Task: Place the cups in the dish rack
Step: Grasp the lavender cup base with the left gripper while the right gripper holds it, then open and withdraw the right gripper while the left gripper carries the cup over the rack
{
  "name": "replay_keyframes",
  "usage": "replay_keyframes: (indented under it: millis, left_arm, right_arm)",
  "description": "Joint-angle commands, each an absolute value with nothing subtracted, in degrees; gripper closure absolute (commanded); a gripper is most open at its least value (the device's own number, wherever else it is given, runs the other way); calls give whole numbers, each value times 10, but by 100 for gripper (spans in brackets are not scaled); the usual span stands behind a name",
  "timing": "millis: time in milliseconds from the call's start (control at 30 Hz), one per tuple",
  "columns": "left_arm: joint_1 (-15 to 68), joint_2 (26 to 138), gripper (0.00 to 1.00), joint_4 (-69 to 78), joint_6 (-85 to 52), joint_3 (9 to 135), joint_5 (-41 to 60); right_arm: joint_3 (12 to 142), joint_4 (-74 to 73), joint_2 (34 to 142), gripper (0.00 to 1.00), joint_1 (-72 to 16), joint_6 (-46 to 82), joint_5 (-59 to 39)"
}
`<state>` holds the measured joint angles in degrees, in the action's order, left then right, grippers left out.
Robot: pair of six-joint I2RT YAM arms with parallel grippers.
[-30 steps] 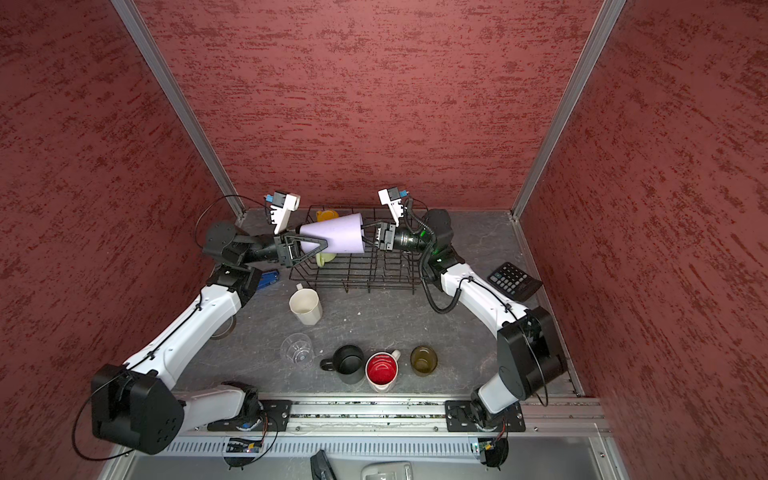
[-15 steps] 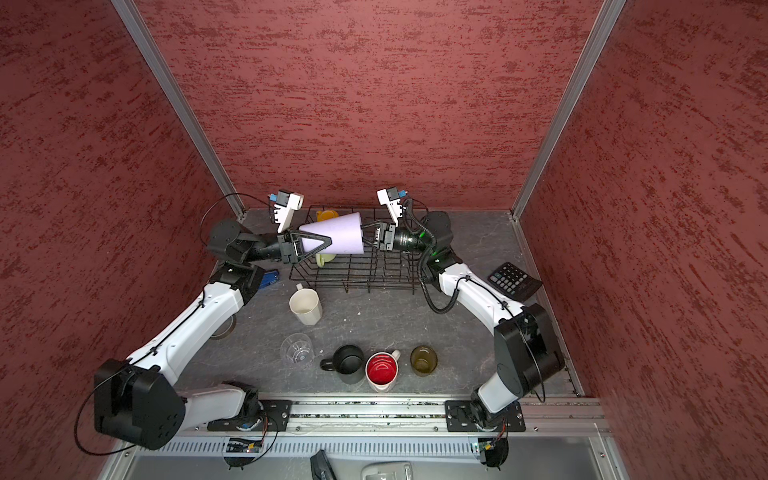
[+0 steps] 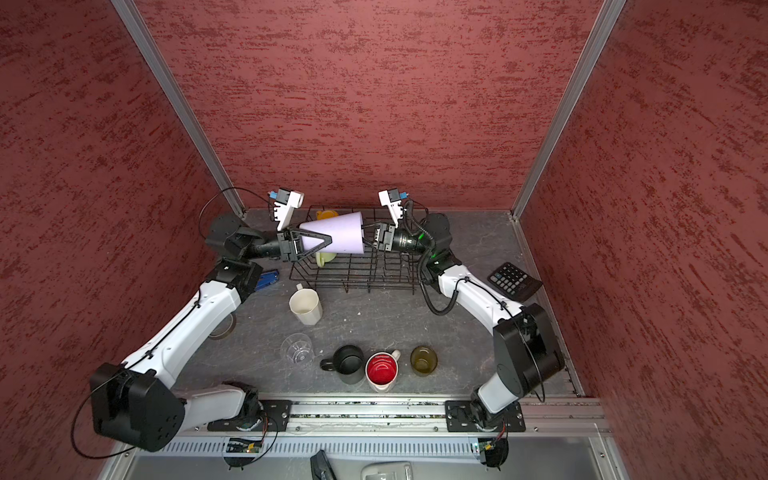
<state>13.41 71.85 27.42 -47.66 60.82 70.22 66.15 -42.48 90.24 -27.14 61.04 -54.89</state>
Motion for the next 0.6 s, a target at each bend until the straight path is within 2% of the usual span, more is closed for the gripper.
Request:
replay_keyframes:
  millis: [0,133,300,567]
  left_arm:
    - [133,695,100,249,-448,633,705]
    - [125,687,100,205,-423,637,689]
    - [119,677,100,94,-357,655,631]
    - [123,698,100,-140,-242,734,471]
  right_arm:
    - [650,-392,891,59,-256,603,-521]
    - [639,-307,862,50,-228,552,-483]
    - [627,-98,783,32,-199,427,-314]
    - [593,-20,706,8,-185,365,-181]
